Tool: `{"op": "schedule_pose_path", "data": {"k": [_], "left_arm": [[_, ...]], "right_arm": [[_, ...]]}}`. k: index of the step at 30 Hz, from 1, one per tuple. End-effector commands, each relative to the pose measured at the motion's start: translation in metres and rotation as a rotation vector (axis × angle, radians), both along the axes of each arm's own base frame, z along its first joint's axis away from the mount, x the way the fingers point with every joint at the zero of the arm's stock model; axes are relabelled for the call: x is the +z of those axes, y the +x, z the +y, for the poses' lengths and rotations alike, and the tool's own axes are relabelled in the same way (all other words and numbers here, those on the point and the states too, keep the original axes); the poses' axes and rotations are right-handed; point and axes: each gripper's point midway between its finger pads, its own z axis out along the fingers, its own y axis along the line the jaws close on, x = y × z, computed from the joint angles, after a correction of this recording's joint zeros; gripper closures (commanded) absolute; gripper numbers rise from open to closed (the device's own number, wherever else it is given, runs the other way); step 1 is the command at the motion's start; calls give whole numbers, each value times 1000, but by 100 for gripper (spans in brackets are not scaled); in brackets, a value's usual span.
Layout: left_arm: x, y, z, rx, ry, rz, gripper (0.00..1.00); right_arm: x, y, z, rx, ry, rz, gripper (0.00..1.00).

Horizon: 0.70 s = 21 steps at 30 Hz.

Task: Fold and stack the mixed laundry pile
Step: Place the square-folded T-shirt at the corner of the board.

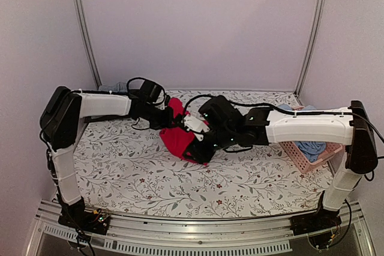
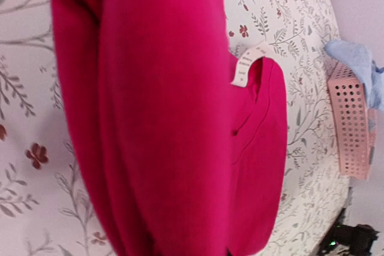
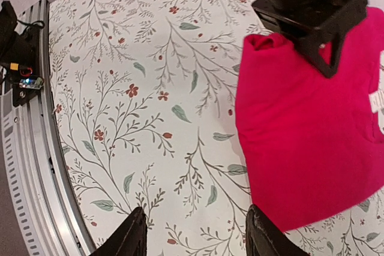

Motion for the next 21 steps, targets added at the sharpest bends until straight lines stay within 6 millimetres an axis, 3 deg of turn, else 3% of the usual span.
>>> {"op": "schedule_pose_path", "data": {"k": [1, 5, 6, 11, 16, 21], "left_arm": [[-16, 28, 65, -150, 390, -32, 100], [3, 82, 85, -172, 467, -94, 100], [15, 98, 87, -169, 474, -132, 100], [33, 144, 109, -156, 523, -207, 100], [48, 173, 142, -100, 550, -225, 100], [69, 184, 176, -50, 514, -242, 100]], "right_arm": [[40, 36, -47, -198, 118, 17, 45], [45, 45, -76, -265, 132, 20, 44], [43, 46, -81, -277, 126, 21, 44], [42, 48, -95, -307, 123, 28, 45], [37, 49, -98, -308, 110, 28, 45], [31, 53, -97, -306, 95, 27, 47]]}}
